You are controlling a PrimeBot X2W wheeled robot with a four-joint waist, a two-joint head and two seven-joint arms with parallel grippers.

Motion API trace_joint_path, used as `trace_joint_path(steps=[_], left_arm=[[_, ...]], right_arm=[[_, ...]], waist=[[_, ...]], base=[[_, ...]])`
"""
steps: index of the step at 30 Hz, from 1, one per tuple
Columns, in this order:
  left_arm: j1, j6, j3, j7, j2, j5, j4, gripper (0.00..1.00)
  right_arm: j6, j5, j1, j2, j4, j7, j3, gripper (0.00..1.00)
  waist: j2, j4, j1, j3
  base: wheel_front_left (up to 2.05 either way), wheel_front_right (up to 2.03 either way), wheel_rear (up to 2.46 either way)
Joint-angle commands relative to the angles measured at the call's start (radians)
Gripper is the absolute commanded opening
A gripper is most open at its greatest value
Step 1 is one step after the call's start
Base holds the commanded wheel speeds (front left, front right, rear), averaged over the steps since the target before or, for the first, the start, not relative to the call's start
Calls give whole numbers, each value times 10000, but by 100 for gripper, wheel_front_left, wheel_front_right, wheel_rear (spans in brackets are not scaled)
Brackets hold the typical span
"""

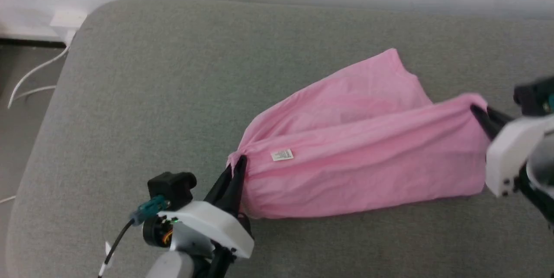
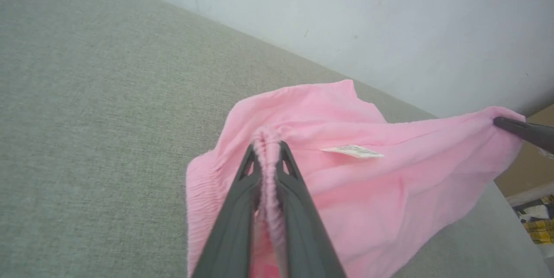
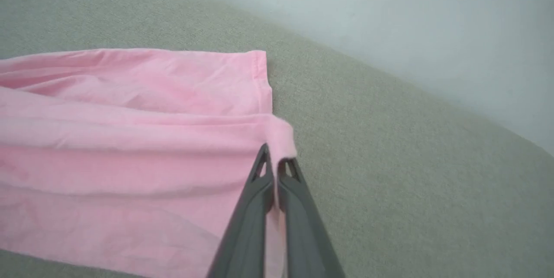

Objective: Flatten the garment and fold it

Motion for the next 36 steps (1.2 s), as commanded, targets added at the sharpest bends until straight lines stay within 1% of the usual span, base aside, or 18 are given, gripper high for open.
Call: trace_joint_path(steps=[1,7,13,19,25,26,27,28,29,32,36], left_arm=[[-170,37,25,-80,-56,83,70,0],[-1165,24,-133,-656,-558,253,1131,0],[-1876,-35,-396,-1132,-873,214,1760,0],[-2335,-70,-706,-1569,-1029,44,2156,0],[-2567,-216,-1059,-1822,-1087,-289,2391,0],[-2591,-260,-1121,-1823,-1091,-358,2425,22],[-2609,-261,-1145,-1855,-1094,-412,2458,62],[-2626,-270,-1175,-1866,-1097,-463,2493,100],[-2635,-276,-1216,-1862,-1099,-492,2526,100],[-2634,-288,-1276,-1966,-1088,-472,2525,100],[-2400,-136,-1195,-2231,-802,-241,2329,100]], right_arm=[[-19,53,-237,-33,114,-54,63,0],[-19,309,-2889,-491,2315,-212,1384,0],[-19,433,-4860,-1042,4004,-312,2453,0],[-19,725,-6047,-1383,5450,-286,3205,0],[-19,1165,-6599,-1636,6375,55,3810,0],[-19,1264,-6648,-1641,6523,154,3838,0],[-19,1363,-6681,-1628,6634,250,3874,0],[-19,1458,-6715,-1608,6683,276,3914,98],[-19,1544,-6746,-1585,6727,233,3890,100],[-19,1700,-6718,-1536,6702,-143,3841,100],[-19,1977,-6202,-1481,6461,-1057,3555,100]], waist=[[0,290,-1,317],[0,1017,-1,1145],[0,1782,-1,2110],[0,2287,-1,2779],[0,2437,-1,2943],[0,2421,-1,2929],[0,2395,-1,2902],[0,2355,-1,2866],[0,2313,-1,2814],[0,2182,-1,2554],[0,2009,-1,1922]], base=[[0,0,0],[0,0,0],[0,0,0],[0,0,0],[0,0,0],[0,0,0],[0,0,0],[0,0,0],[0,0,0],[0,0,0],[0,0,0]])
